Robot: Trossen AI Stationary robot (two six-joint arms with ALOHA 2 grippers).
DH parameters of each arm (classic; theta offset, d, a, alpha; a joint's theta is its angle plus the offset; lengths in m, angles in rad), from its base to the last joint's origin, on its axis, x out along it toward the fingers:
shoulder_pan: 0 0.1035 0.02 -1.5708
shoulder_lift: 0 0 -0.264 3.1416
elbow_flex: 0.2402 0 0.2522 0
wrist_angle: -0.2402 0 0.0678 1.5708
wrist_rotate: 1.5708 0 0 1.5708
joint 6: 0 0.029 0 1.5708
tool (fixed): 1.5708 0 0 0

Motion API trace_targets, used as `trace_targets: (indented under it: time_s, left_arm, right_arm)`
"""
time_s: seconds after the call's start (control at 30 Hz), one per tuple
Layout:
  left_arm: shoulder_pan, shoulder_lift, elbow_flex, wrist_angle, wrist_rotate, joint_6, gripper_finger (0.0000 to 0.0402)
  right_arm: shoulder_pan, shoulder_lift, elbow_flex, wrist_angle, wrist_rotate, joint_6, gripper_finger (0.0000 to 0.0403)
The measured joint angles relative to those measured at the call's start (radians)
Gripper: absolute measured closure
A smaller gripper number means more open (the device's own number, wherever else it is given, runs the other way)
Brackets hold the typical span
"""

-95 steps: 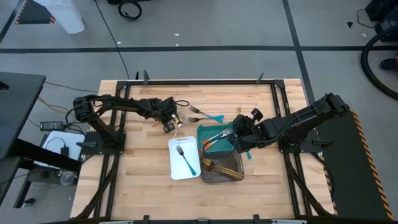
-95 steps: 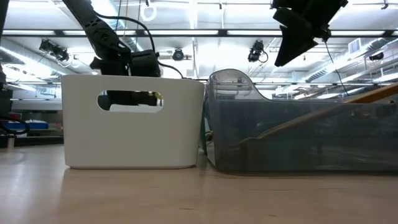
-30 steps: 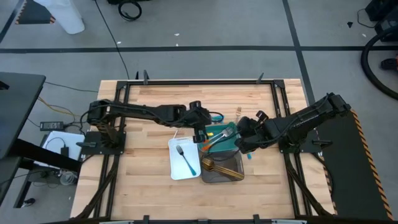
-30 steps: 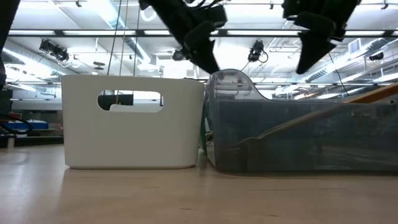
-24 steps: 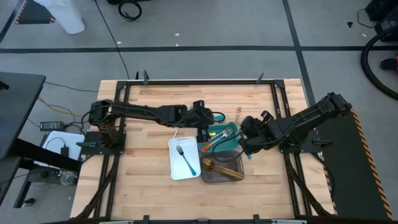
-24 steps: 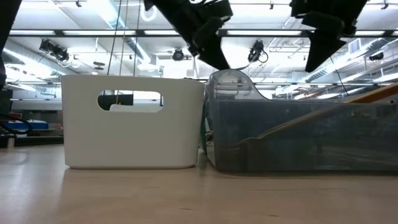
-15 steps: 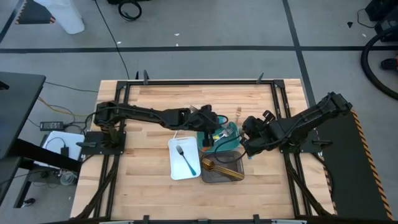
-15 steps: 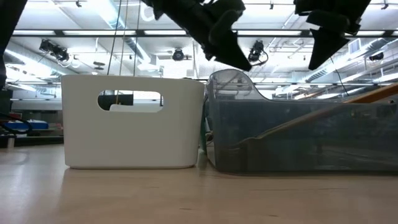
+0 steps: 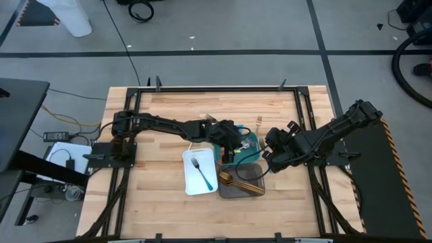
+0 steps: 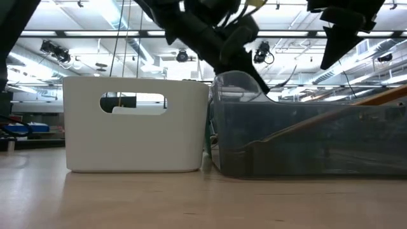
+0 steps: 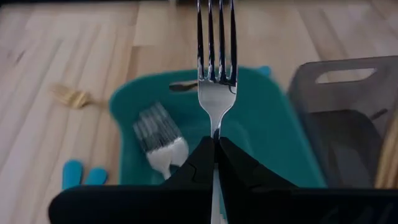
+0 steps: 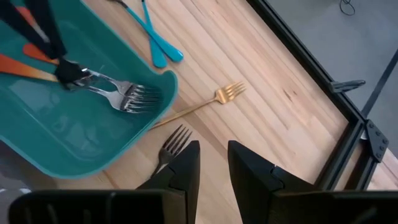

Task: Sort silverware by color (type)
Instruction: Put the white-orange fork into the green bin

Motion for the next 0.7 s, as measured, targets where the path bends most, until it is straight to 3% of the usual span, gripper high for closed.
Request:
trace_targets:
  time_s: [0.43, 0.7]
  left_arm:
    - [0.041, -0.001, -0.130, 0.165, 0.067, -0.148, 0.0382]
    - [0.042, 0.036, -0.141, 0.164, 0.064, -0.171, 0.0381]
  right_arm:
    - [0.000, 0.000, 0.000, 0.006, 0.014, -0.003, 0.0310]
    - [0.000, 0.000, 0.000, 0.015, 0.014, -0.006, 0.0310]
